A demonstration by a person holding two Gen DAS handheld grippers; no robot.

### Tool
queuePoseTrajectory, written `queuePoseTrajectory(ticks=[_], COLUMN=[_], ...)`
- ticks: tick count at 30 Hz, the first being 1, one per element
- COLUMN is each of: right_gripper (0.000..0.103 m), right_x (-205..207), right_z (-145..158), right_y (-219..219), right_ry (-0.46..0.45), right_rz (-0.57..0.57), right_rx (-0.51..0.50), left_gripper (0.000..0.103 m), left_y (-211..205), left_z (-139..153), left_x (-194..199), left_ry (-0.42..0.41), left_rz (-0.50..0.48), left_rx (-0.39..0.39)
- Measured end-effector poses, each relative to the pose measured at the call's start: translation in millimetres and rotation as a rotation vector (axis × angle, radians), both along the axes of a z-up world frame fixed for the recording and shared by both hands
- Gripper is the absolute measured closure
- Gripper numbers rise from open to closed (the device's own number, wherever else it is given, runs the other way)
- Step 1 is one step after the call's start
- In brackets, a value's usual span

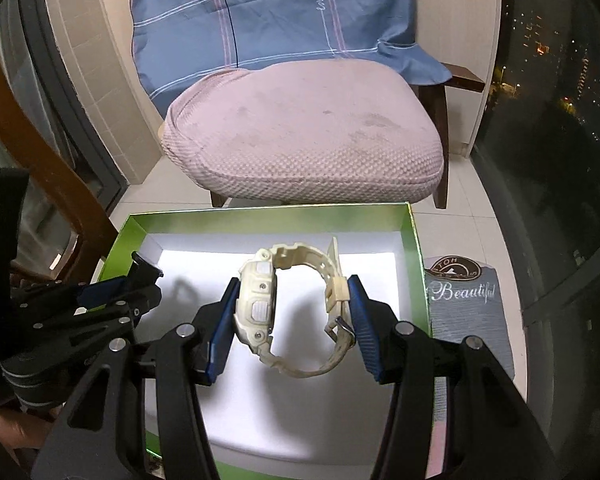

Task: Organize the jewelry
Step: 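Lower both watches into the green box and open both tools, then withdraw both tools from the green box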

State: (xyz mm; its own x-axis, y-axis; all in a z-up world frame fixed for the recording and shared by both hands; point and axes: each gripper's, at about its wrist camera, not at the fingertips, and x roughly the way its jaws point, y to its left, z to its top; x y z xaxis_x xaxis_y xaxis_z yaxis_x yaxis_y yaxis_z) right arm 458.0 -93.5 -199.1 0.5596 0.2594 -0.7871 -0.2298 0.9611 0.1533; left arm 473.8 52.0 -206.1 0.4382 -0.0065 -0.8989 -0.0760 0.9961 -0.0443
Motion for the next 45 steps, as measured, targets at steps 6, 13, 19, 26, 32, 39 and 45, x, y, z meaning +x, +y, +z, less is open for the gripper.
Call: queuePoseTrajectory(ticks=[6,13,19,26,32,39,45], right_gripper=[0.044,0.023,0.012,0.008,0.008,0.008,0.008], right_x=[2,-37,-133,-250,-333,-391,-414], right_z=[-4,32,86,109,100,100,94], right_y=[2,-33,-77,-110,-109,-104,-110], right_ry=[0.021,-0.108,-0.290,-0.357,-0.403,-0.413,-0.391], right_rz=[0.024,-0.024,-0.007,-0.002,0.016,0.052,0.047], right_rx=[-0.008,0.129,0.166,0.133,0.099,0.076,0.083], left_gripper=[0.026,0.013,0.006,0.005,0.005,0.005,0.005], left_y=[8,14,9,15,-13,-25,-37], left_z=[2,37,88,104,107,96,89], left_x=[-3,-39,-144,-281,-372,-427,-446], left_ry=[-0.024,-0.098,-0.297,-0.358,-0.444,-0.443,-0.413], left_rz=[0.034,0.060,-0.021,0.001,-0.015,0.025,-0.021], left_rx=[0.017,-0.027,0.004,-0.090,-0.049,-0.054,-0.062])
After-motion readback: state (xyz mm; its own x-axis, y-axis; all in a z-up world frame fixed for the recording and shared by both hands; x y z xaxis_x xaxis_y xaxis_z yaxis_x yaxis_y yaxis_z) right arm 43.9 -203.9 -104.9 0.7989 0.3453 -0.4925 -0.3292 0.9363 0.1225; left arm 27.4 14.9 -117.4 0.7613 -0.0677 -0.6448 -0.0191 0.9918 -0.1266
